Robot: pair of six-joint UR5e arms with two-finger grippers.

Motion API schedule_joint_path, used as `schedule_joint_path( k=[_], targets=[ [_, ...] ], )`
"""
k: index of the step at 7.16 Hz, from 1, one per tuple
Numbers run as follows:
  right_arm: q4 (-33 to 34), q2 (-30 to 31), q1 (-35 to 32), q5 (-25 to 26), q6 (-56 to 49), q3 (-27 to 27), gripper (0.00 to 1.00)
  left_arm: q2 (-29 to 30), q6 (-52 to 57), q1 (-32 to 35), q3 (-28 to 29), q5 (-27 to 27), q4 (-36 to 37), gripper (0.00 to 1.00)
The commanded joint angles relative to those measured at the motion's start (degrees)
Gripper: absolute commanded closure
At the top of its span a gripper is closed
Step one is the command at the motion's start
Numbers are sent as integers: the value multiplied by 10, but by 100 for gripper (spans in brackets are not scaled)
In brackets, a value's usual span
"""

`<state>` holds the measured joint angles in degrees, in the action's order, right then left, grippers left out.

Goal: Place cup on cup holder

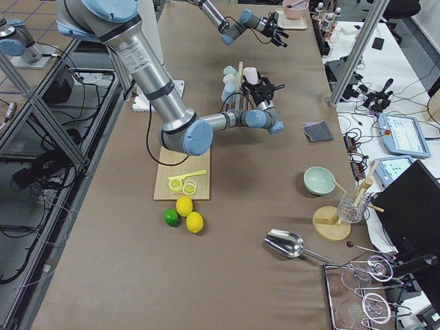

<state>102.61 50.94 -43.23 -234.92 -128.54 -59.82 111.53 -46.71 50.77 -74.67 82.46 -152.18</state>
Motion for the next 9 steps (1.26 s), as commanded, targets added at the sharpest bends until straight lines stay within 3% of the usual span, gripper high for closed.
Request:
schedule_joint_path(
  k=[1, 3, 4, 5, 6, 7, 9],
  targets=[
    [7, -2, -15, -20, 7, -1, 0, -25, 6, 89, -11, 215, 83, 3],
    [10, 0, -52, -36, 86, -2, 0, -67, 52, 142, -25, 324, 170, 3],
    [10, 0, -75, -37, 211, -2, 0, -85, 150, 195, -26, 395, 220, 3],
    [14, 3, -95, -34, 380, -2, 0, -101, 243, 234, -25, 430, 272, 3],
    [41, 8, -114, -32, 542, -3, 0, -110, 344, 278, -19, 438, 339, 3],
    [103, 13, -149, -19, 691, -5, 0, -120, 454, 323, 5, 491, 400, 4],
    [319, 14, -213, 156, 980, -73, 1, -168, 624, 380, 19, 510, 475, 4]
  ],
)
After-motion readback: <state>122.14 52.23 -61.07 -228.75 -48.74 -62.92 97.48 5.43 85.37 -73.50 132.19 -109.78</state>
